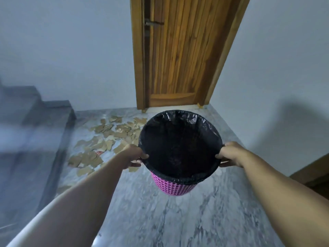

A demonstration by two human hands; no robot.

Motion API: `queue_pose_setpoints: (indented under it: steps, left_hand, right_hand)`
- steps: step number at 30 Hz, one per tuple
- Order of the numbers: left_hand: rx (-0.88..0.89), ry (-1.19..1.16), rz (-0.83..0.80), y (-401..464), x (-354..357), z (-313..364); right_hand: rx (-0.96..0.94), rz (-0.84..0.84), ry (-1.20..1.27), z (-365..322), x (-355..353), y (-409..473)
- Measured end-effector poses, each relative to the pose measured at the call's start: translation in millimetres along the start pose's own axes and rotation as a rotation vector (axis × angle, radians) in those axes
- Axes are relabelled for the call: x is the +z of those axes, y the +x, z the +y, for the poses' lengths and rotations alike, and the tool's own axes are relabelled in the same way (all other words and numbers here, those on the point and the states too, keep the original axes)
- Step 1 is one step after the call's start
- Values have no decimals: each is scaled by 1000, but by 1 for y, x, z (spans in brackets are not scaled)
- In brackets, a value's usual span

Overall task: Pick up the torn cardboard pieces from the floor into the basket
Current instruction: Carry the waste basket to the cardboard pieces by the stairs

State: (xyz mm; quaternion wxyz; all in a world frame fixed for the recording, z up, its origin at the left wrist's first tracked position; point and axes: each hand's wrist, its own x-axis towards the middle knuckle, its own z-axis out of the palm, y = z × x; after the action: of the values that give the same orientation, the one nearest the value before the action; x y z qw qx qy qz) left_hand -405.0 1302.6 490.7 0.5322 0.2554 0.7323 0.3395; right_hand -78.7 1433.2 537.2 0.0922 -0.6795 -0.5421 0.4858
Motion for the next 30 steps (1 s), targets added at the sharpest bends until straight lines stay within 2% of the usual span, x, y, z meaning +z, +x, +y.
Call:
queue_pose_setpoints:
  steps: [10, 19, 25, 30]
  left_hand:
    - [-112, -155, 233, 41, -83, -11]
    - [-255, -329, 472, 73, -105, -36]
    - [-360, -427, 603, 88, -115, -87]
    - [-479, -527, 702, 99, -138, -150]
  right_hand:
    - [-92, -217, -104, -100, 87, 98]
    - [-157, -411, -244, -168, 165, 185]
    - [-216, -513, -409, -191, 235, 206]
    - [-293, -579, -559, -198, 320, 221]
